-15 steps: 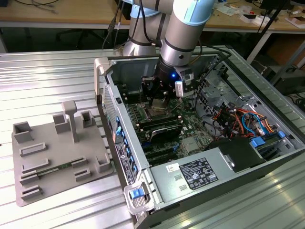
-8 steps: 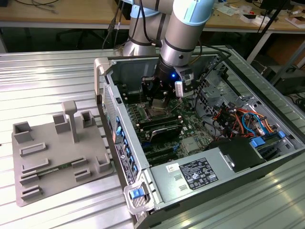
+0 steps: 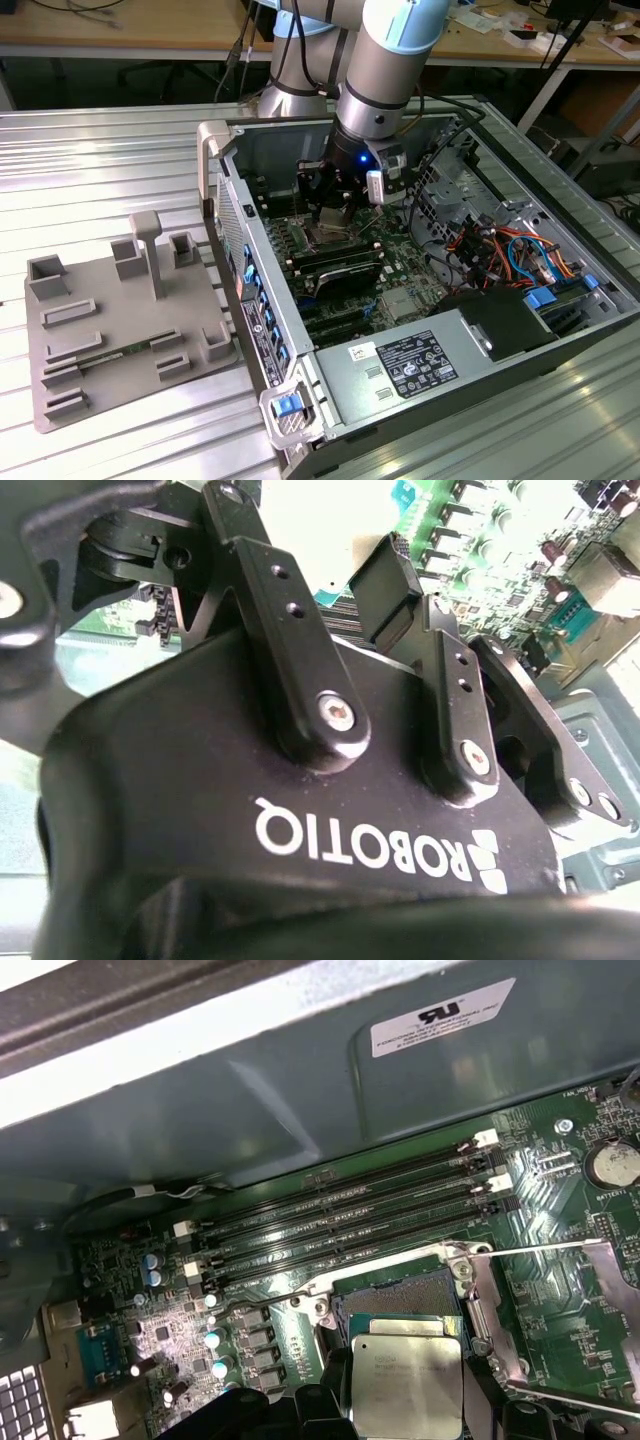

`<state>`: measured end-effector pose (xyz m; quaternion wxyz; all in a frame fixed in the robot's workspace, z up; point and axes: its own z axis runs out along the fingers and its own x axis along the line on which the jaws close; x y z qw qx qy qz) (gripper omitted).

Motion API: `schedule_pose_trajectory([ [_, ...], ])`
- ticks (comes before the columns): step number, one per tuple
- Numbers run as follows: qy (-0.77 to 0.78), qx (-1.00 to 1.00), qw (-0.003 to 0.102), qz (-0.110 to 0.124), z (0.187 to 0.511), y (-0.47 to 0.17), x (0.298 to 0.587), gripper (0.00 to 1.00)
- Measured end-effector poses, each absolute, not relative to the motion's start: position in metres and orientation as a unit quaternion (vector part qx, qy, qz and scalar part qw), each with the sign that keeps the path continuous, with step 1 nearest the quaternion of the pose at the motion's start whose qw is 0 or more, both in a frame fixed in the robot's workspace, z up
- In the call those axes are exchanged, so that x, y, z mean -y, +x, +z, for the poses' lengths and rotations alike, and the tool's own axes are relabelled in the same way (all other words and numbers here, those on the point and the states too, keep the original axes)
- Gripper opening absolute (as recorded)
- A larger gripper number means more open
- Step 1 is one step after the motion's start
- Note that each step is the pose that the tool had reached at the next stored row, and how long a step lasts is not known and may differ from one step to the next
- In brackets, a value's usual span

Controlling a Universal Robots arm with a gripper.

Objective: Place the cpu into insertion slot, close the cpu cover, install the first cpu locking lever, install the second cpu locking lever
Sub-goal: 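Place the cpu into insertion slot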

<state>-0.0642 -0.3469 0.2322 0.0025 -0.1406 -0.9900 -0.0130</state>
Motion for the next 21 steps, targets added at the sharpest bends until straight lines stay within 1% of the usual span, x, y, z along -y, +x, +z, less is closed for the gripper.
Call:
schedule_pose_trajectory([
  [21, -0.190, 0.982, 0.002, -0.013, 0.2320, -0.0642, 0.3469, 0.55],
])
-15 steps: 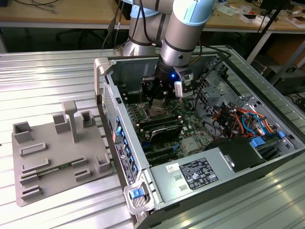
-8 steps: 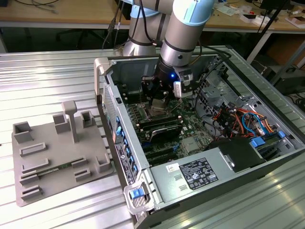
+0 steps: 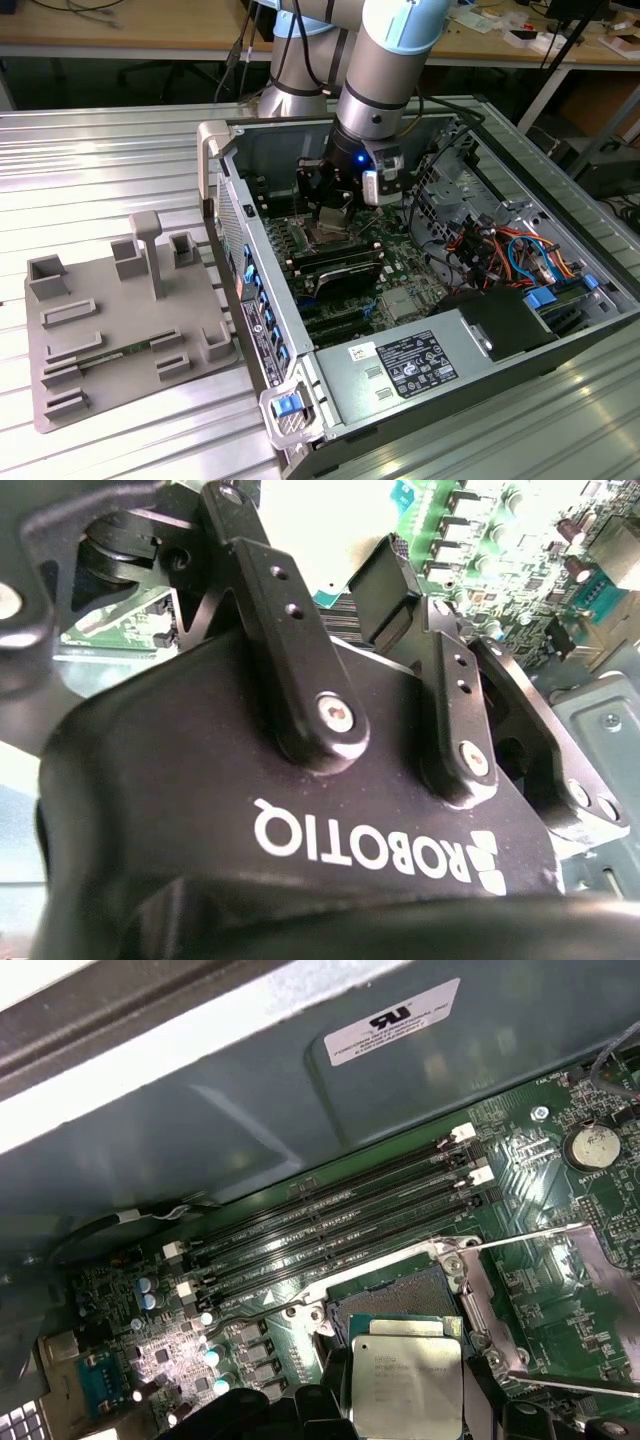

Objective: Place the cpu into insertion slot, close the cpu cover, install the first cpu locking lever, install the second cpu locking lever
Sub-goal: 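Place the cpu into insertion slot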

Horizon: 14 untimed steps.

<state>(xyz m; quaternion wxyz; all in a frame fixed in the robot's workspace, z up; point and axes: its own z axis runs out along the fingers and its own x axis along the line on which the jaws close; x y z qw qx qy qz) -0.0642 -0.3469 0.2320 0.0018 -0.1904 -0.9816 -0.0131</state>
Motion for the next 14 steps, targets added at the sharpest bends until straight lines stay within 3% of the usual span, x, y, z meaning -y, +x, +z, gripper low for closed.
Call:
schedule_pose_trajectory([
  [14, -0.222, 0.975, 0.001, -0.013, 0.2320, -0.0641, 0.3469, 0.55],
])
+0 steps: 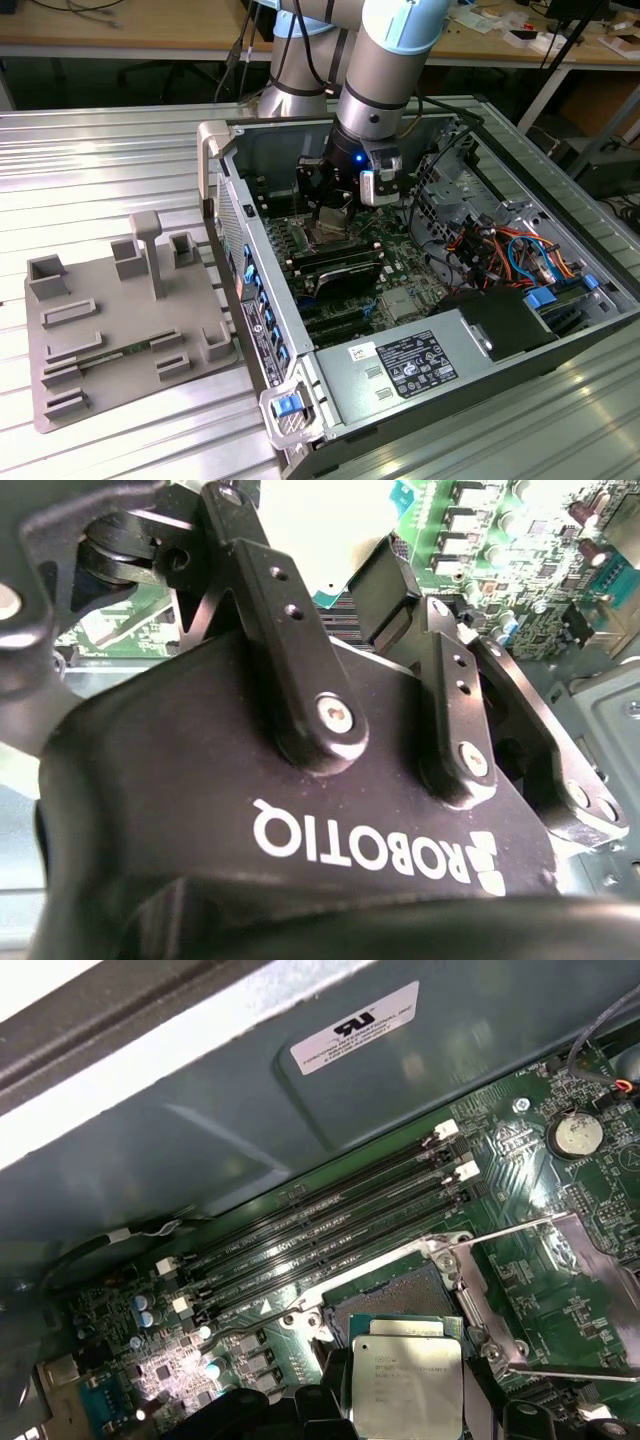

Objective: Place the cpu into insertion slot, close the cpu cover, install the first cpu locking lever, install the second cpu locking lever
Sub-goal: 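Place the cpu into insertion slot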

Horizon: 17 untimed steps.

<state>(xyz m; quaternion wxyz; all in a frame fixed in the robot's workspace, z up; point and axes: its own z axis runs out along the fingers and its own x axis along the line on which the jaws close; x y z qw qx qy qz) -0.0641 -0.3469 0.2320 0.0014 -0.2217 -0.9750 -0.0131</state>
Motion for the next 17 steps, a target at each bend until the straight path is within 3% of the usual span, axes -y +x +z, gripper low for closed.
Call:
schedule_pose_trajectory([
  [17, -0.251, 0.968, 0.001, -0.013, 0.2319, -0.0642, 0.3469, 0.55],
])
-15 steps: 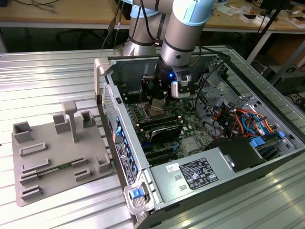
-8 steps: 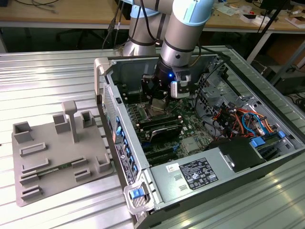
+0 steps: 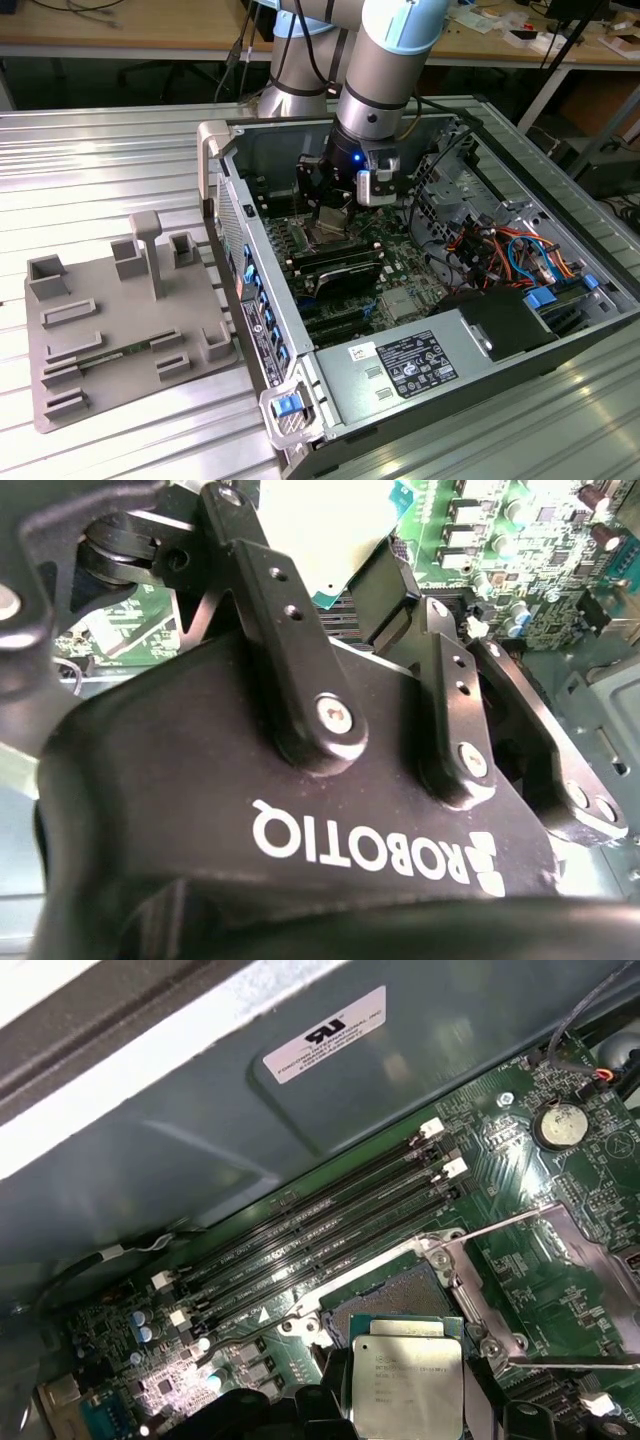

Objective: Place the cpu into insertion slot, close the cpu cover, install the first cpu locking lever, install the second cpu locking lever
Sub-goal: 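Place the cpu into insertion slot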

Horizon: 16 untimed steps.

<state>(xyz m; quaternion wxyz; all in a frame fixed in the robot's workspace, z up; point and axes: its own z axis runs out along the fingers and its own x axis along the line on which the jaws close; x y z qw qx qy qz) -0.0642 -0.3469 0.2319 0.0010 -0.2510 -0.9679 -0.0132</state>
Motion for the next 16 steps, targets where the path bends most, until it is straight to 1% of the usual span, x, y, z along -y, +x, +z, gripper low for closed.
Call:
schedule_pose_trajectory([
  [16, -0.275, 0.961, 0.001, -0.013, 0.2318, -0.0642, 0.3469, 0.55],
])
